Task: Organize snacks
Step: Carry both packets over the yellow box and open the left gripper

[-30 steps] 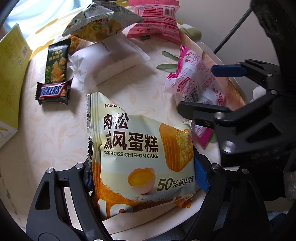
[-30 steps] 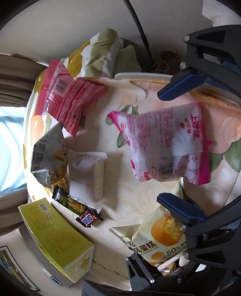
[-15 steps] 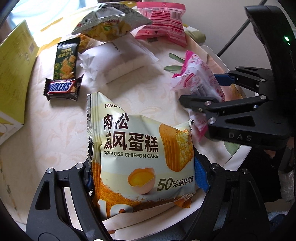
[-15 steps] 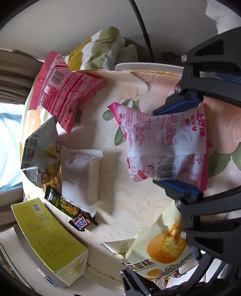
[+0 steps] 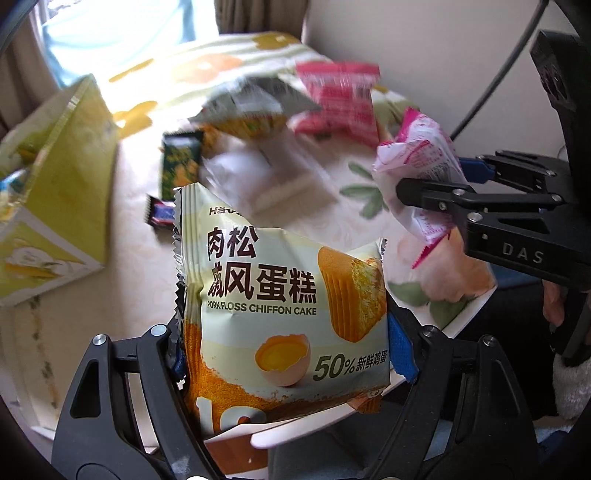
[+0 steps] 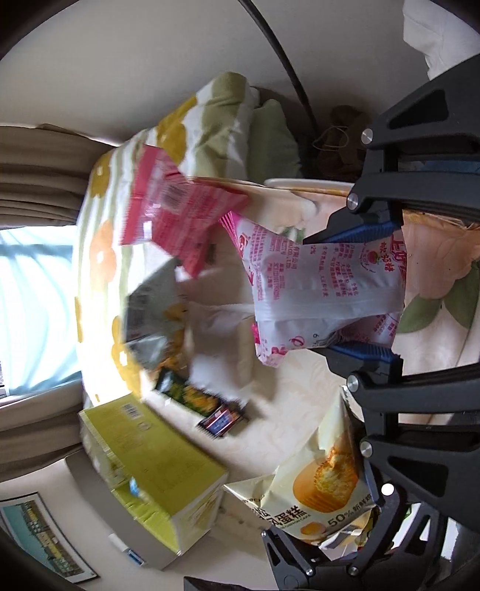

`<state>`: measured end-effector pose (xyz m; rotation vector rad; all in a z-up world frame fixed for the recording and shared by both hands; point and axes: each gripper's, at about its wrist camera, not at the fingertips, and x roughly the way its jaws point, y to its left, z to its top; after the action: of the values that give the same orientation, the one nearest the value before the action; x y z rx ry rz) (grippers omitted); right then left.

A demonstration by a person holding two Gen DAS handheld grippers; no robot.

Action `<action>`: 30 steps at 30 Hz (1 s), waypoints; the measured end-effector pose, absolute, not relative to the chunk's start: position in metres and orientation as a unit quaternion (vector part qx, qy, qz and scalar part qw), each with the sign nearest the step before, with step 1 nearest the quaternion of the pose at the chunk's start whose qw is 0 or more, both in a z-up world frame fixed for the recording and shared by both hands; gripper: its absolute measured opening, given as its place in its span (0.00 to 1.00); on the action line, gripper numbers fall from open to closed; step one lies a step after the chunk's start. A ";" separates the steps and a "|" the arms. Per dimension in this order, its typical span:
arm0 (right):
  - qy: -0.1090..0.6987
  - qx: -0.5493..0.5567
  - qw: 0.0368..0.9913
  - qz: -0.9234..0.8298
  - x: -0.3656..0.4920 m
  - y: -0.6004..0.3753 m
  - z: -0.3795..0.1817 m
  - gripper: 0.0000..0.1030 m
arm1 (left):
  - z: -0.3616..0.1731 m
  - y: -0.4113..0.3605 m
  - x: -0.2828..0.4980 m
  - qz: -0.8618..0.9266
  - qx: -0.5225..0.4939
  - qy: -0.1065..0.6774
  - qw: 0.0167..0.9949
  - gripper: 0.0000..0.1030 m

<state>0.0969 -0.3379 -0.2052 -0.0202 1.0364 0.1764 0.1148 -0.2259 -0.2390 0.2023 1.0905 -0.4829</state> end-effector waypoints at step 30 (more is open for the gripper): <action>0.372 -0.026 0.913 0.166 0.229 -0.140 -0.053 0.40 | -0.084 0.044 0.284 -0.110 -0.002 0.419 0.901 0.76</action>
<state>0.2294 -0.1400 -0.0531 -0.0534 0.7667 0.3413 0.2844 0.0444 -0.0845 -0.0031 0.8669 -0.2281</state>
